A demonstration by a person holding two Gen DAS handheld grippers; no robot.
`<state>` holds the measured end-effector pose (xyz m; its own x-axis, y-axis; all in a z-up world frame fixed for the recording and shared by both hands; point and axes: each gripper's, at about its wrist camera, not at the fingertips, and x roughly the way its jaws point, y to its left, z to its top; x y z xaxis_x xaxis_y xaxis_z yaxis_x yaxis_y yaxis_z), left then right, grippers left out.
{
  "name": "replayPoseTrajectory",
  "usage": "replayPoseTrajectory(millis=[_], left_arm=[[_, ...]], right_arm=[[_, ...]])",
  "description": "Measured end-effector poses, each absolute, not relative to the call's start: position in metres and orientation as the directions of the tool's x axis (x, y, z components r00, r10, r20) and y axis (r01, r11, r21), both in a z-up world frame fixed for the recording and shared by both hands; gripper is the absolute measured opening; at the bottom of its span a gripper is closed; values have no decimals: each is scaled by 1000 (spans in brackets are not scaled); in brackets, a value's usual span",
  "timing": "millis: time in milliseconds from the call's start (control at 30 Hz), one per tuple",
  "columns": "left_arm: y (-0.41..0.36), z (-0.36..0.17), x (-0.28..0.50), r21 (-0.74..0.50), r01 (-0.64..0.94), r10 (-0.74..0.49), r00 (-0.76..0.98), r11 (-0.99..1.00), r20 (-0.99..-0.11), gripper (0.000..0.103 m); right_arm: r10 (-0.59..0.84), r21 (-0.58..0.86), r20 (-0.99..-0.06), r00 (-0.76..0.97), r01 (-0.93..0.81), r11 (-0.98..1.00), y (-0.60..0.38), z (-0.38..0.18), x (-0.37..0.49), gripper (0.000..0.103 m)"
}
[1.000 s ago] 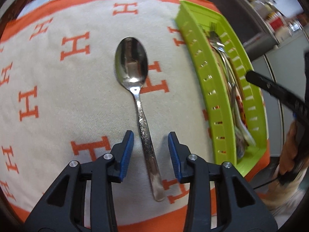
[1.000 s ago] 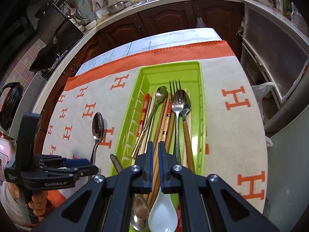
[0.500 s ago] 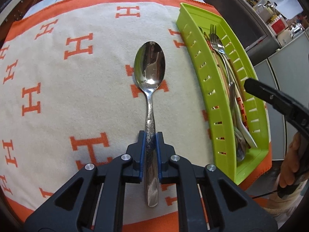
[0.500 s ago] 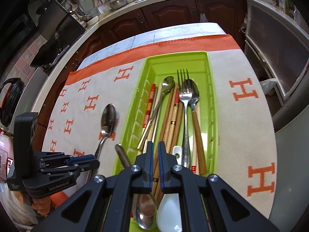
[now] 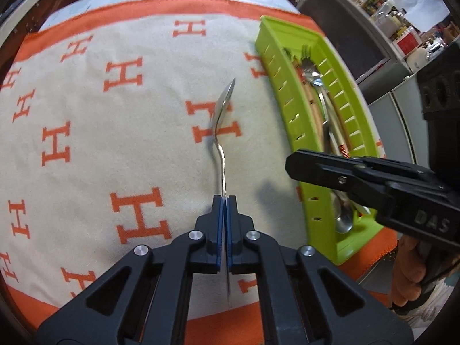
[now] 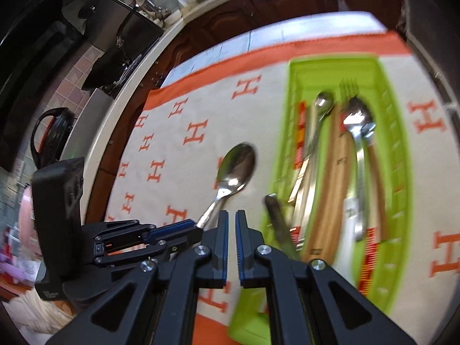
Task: Organize utensils
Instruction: 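Lift the large spoon with the left gripper and carry it over the tray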
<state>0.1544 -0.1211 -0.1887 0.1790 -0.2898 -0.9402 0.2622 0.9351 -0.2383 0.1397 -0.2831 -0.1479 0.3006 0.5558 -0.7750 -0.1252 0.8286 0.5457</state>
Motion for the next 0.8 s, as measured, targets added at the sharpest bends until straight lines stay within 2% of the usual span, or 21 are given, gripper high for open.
replayPoseTrajectory(millis=[233,667,800], left_arm=[[-128,-199,159,-240,272,-290,162,932,-943,0],[-165,-206,164,-36,348,-90,142,937,-986,1],[-155,-203,165,-95,290,-137,129,952,-982,0]], right_arm=[[577,562,-771,271,-137,816,-260,-151,141,5],[564,553,-773,292,-127,823,-271,-150,140,5],[563,552,-773,293,-127,824,-273,-151,139,5]])
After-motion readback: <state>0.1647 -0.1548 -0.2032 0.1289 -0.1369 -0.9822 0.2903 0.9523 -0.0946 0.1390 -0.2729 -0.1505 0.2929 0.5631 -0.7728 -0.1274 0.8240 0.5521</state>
